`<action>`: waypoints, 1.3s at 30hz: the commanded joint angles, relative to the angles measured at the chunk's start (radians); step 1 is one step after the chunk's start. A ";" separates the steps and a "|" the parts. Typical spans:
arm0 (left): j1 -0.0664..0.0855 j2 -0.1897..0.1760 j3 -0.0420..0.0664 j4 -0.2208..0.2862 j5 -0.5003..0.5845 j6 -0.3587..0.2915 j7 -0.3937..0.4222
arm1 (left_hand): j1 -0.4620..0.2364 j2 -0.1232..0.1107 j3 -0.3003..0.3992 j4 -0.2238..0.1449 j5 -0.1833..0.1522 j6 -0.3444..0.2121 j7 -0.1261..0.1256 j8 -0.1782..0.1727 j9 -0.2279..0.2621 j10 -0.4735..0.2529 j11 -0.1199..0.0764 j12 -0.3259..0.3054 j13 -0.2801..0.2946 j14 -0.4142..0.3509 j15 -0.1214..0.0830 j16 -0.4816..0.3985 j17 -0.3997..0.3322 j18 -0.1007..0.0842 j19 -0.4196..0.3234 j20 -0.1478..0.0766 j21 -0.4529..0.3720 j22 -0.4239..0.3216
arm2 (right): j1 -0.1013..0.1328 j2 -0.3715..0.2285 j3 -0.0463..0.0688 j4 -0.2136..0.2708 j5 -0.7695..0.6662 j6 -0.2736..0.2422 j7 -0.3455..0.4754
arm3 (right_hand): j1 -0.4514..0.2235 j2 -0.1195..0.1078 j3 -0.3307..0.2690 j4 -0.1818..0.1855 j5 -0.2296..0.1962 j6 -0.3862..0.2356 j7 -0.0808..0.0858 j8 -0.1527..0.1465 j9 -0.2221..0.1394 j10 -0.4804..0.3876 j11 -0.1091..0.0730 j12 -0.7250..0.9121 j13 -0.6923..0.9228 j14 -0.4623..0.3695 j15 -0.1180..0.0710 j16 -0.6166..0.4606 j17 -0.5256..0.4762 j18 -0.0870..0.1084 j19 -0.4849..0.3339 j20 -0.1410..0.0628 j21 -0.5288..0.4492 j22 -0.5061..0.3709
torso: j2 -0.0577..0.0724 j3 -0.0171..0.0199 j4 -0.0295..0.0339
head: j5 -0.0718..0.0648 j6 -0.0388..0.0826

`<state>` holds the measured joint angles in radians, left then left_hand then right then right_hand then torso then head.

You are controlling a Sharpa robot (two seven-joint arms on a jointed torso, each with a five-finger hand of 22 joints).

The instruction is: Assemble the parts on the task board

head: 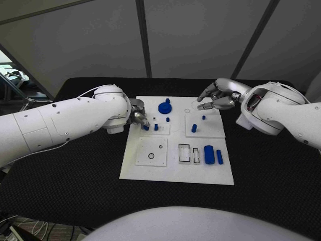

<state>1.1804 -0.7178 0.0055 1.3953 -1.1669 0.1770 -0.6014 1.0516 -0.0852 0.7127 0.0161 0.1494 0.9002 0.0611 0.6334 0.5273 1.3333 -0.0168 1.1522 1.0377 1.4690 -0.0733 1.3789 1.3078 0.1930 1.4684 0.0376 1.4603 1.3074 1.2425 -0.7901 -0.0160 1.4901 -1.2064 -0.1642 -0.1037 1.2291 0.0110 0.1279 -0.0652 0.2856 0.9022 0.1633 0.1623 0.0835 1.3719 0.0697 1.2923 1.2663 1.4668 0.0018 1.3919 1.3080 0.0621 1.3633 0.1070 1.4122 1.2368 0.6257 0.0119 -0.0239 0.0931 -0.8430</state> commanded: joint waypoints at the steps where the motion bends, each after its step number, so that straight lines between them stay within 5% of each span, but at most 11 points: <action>1: -0.003 0.003 -0.004 -0.002 -0.001 0.036 -0.009 | -0.029 -0.014 0.036 -0.044 -0.002 -0.001 -0.011 0.005 0.001 0.006 -0.006 0.005 0.003 0.047 -0.008 0.006 0.052 -0.159 0.035 -0.008 0.004 0.141 | 0.002 0.000 0.001 0.002 -0.002 0.004 0.008 | -0.003 0.007 0.001 0.005 0.007 0.004 -0.004 0.004 -0.002 -0.004 0.000 -0.006 -0.002 0.045 -0.008 -0.004 0.006 0.010 -0.005 -0.002 -0.007 -0.002 | 0.000 0.0002 -0.0003 | -0.001 -0.001; 39: -0.003 0.009 -0.004 -0.032 -0.001 -0.010 -0.009 | -0.141 -0.036 -0.200 0.074 -0.004 0.028 -0.017 0.010 0.004 -0.001 -0.010 0.008 0.001 0.048 -0.012 0.006 0.053 -0.162 0.042 -0.012 0.011 0.153 | 0.002 -0.003 0.001 0.003 -0.002 0.000 0.009 | -0.003 0.006 0.001 0.006 0.007 0.004 -0.004 0.004 -0.002 -0.006 0.000 -0.009 -0.004 0.044 -0.008 -0.007 0.001 0.011 -0.007 -0.002 -0.008 -0.005 | -0.001 0.0002 -0.0003 | -0.004 -0.001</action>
<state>1.1769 -0.7085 0.0009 1.3653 -1.1673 0.1808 -0.6016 0.9223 -0.1196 0.5169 0.0923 0.1508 0.9222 0.0427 0.6448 0.5302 1.3420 -0.0261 1.1575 1.0396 1.4636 -0.0791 1.3789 1.3078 0.1934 1.4647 0.0340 1.4683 1.3074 1.2425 -0.7923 -0.0160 1.4902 -1.2064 -0.1643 -0.1032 1.2291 0.0110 0.1279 -0.0652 0.2898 0.9022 0.1633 0.1623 0.0827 1.3719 0.0697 1.2876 1.2628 1.4668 0.0017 1.3882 1.3076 0.0621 1.3633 0.1070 1.4085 1.2332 0.6247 0.0123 -0.0241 0.0895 -0.8446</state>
